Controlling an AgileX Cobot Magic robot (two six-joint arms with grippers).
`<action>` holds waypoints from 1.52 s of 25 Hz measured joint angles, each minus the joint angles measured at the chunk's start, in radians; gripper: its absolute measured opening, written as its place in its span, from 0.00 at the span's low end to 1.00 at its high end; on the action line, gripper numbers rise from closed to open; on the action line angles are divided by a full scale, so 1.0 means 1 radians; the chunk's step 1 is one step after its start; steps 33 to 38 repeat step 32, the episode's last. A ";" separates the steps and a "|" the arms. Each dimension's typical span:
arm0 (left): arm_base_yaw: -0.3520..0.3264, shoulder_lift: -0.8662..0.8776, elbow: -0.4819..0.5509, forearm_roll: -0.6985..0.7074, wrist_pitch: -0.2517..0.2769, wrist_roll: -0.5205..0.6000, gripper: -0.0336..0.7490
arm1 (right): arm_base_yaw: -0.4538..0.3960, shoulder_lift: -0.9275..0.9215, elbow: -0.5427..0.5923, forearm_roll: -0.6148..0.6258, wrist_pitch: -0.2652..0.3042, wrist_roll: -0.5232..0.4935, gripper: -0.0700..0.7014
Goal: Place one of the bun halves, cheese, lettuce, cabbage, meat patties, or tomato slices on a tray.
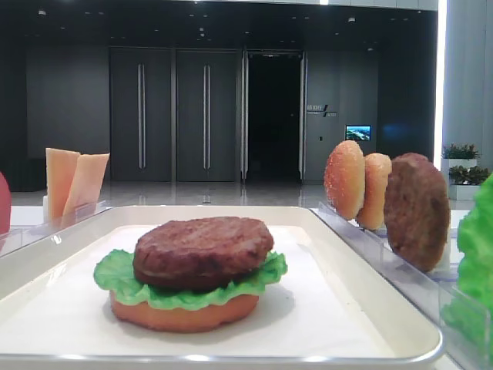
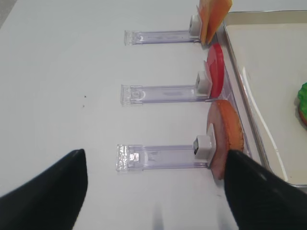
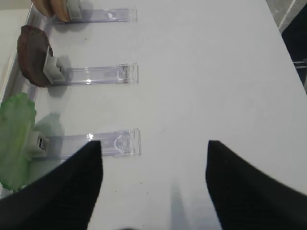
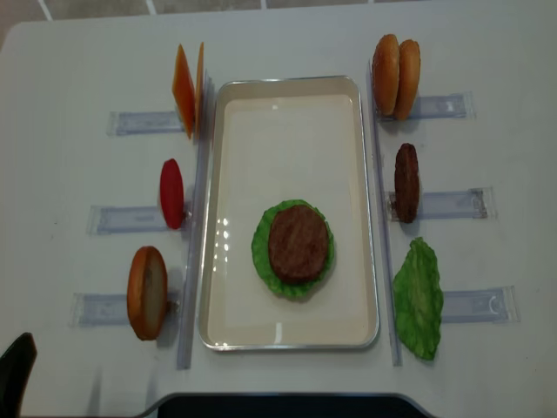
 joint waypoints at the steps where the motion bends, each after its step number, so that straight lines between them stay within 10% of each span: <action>1: 0.000 0.000 0.000 0.000 0.000 0.000 0.93 | 0.000 -0.007 0.015 0.000 -0.008 -0.004 0.70; 38: 0.000 0.000 0.000 -0.001 0.000 0.000 0.93 | 0.000 -0.119 0.067 0.002 -0.068 -0.017 0.70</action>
